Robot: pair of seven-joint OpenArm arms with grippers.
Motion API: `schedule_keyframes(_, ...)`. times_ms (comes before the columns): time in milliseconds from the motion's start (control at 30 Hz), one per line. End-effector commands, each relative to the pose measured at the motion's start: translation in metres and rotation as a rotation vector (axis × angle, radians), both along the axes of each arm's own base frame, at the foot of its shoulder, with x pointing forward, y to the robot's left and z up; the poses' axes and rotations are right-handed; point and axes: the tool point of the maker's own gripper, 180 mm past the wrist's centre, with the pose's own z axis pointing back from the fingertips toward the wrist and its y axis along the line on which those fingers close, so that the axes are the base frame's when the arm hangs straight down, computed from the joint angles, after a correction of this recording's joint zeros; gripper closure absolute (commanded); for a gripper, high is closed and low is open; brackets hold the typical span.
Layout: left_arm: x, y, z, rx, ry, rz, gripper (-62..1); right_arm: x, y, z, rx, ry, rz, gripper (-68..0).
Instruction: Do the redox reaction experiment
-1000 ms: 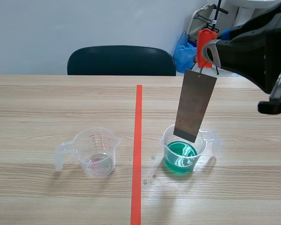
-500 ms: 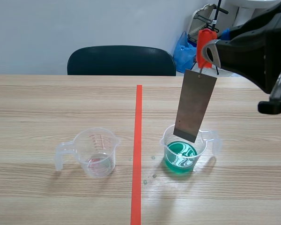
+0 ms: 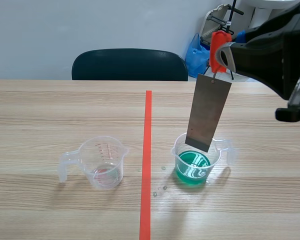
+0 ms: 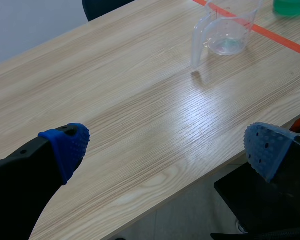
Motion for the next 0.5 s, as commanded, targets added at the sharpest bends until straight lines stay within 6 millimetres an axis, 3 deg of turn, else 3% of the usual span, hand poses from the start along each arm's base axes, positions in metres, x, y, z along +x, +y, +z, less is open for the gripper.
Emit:
schedule_keyframes(0, 0.0025, -0.0018, 0.005, -0.014, -0.025, 0.0, -62.3, 0.0018, -0.0005, 0.0085, 0.007, -0.03, 0.003, -0.8)
schedule_keyframes(467, 0.0025, -0.0018, 0.005, -0.015, -0.025, 0.0, -62.3, 0.0018, -0.0001, 0.0098, 0.012, -0.034, 0.005, -0.8)
